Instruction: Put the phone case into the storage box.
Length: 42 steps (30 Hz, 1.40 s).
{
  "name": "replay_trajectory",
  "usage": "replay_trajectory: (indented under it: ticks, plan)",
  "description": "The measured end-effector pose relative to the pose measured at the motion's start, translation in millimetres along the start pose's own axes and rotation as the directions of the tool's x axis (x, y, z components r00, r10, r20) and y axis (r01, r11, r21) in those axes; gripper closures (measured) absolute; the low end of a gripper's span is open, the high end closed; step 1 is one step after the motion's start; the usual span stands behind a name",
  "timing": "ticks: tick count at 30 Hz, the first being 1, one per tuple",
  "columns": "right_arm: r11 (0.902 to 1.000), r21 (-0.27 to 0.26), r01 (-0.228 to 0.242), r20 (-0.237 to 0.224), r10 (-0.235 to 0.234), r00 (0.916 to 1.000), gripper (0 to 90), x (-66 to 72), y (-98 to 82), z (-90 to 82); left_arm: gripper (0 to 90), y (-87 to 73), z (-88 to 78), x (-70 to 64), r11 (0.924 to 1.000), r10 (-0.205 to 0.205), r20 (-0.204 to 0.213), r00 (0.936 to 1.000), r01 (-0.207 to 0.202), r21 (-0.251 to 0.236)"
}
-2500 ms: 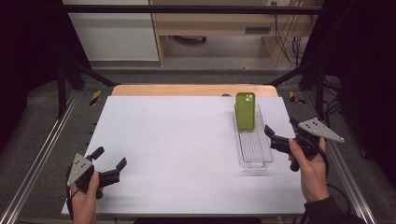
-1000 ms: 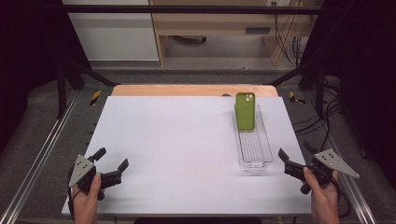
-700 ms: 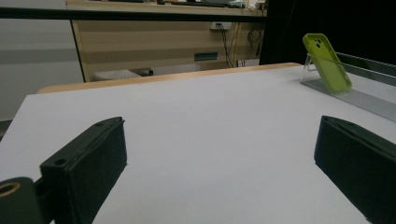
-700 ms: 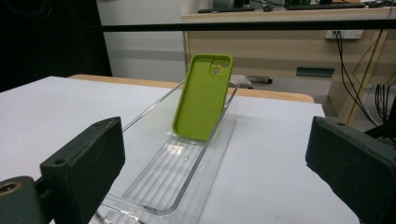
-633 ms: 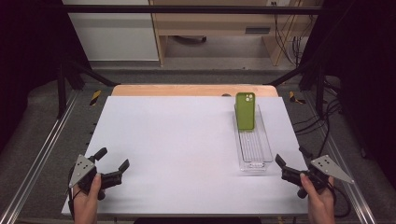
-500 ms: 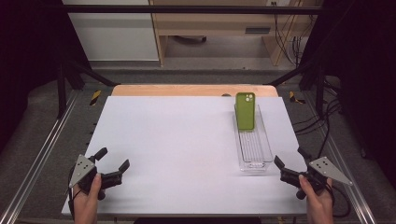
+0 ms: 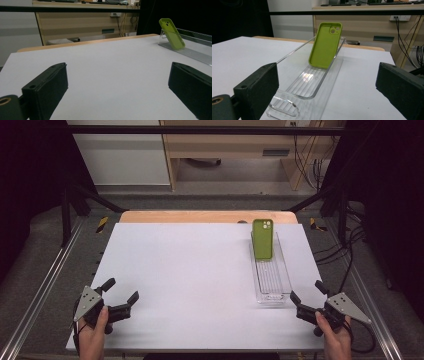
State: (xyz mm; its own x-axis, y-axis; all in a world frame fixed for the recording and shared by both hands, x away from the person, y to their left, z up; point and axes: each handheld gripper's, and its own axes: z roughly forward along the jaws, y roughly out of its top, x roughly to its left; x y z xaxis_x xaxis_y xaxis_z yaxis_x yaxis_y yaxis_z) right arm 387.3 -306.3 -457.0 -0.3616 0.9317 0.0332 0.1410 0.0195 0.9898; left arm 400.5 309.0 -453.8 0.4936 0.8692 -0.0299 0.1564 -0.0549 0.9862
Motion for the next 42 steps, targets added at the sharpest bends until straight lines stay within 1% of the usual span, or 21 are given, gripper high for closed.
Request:
replay_trajectory:
  ticks: [2, 6, 14, 17, 21, 25, 28, 32, 34, 38, 42]
  plan:
    - [1.0, 0.0, 0.002, -0.001, -0.002, 1.0, 4.8, 1.1, -1.1, 0.3, 2.1, 0.1, 0.0, 0.1, 1.0, 0.002, 0.004, 1.0, -0.002, -0.001]
    - [0.9997, -0.018, 0.019, -0.002, -0.019, 0.9998, 4.8, 4.2, -4.3, 2.1, 2.1, 0.3, 0.0, -0.1, 1.0, 0.006, 0.007, 1.0, -0.006, -0.004]
    - [0.9984, -0.037, 0.044, -0.021, -0.044, 0.9988, 4.9, 9.1, -8.4, 5.9, 2.2, 0.2, 1.1, -1.2, 0.9999, 0.008, 0.019, 0.9998, -0.007, -0.007]
    - [0.9982, -0.04, 0.045, -0.032, -0.046, 0.9984, 4.9, 11.0, -8.9, 8.1, 2.2, 0.2, 1.5, -1.5, 0.9999, 0.008, 0.026, 0.9996, -0.008, -0.011]
    - [0.9983, -0.039, 0.044, -0.048, -0.046, 0.9978, 4.7, 14.3, -9.4, 11.8, 2.3, 0.7, 1.2, -2.0, 0.9995, 0.019, 0.037, 0.9992, -0.018, -0.024]
    - [0.9981, -0.041, 0.046, -0.065, -0.048, 0.9967, 4.7, 18.6, -9.2, 15.4, 2.4, 1.5, 1.3, -2.8, 0.9988, 0.028, 0.058, 0.9979, -0.025, -0.041]
    - [0.9979, -0.039, 0.051, -0.074, -0.054, 0.9958, 4.7, 21.1, -8.9, 18.7, 2.3, 2.1, 1.3, -3.5, 0.9984, 0.026, 0.075, 0.9968, -0.022, -0.052]
    - [0.9977, -0.043, 0.053, -0.087, -0.057, 0.9946, 4.6, 25.7, -7.6, 24.0, 2.3, 2.6, 1.5, -4.8, 0.9981, 0.036, 0.088, 0.9955, -0.032, -0.053]
    - [0.9977, -0.051, 0.044, -0.099, -0.049, 0.9939, 4.6, 28.3, -6.3, 27.2, 2.3, 2.6, 1.9, -5.2, 0.9981, 0.041, 0.093, 0.9948, -0.036, -0.05]
    - [0.9972, -0.06, 0.044, -0.112, -0.05, 0.9924, 4.6, 32.0, -4.5, 34.3, 2.2, 2.5, 2.7, -6.5, 0.9982, 0.039, 0.101, 0.9941, -0.035, -0.05]
    - [0.9975, -0.053, 0.047, -0.121, -0.053, 0.9913, 4.6, 34.9, -4.0, 39.6, 2.2, 2.3, 2.7, -6.7, 0.9983, 0.038, 0.103, 0.9939, -0.033, -0.048]
